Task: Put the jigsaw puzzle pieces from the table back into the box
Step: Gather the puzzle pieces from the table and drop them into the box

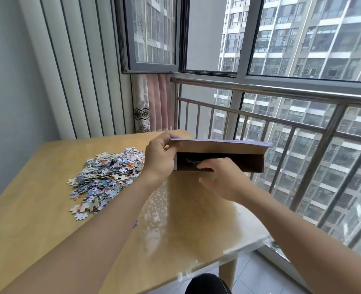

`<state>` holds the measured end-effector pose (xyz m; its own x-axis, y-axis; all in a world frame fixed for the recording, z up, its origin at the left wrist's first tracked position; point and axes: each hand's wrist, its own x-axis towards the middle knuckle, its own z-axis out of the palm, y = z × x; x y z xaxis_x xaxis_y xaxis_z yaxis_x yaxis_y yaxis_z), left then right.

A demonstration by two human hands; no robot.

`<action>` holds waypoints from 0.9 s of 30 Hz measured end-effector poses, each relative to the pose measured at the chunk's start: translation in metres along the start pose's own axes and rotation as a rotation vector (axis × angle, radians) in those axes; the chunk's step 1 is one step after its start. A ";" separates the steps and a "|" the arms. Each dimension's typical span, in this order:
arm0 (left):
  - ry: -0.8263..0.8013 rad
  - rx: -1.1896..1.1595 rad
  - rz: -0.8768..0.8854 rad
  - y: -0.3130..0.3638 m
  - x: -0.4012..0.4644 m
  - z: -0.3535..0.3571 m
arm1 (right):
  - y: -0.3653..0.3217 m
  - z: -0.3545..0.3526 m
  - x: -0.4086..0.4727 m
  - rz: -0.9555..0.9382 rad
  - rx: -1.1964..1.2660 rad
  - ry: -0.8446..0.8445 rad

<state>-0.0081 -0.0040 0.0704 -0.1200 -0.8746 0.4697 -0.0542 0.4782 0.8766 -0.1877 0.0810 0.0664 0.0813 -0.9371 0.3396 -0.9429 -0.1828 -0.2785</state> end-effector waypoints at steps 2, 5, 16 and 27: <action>-0.015 -0.007 -0.017 -0.007 -0.007 0.003 | 0.003 0.009 -0.003 -0.024 -0.091 0.009; -0.038 -0.017 -0.057 -0.019 -0.021 0.006 | 0.016 0.023 -0.004 0.008 -0.108 -0.009; -0.088 0.131 -0.207 -0.074 -0.075 0.005 | -0.012 0.035 -0.028 -0.070 0.170 -0.187; -0.091 0.529 -0.194 -0.051 -0.057 -0.112 | -0.094 0.053 0.024 0.011 0.284 -0.291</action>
<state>0.1125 0.0122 0.0107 -0.1424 -0.9511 0.2740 -0.5697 0.3051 0.7631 -0.0800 0.0601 0.0532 0.1986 -0.9769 0.0783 -0.8206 -0.2095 -0.5317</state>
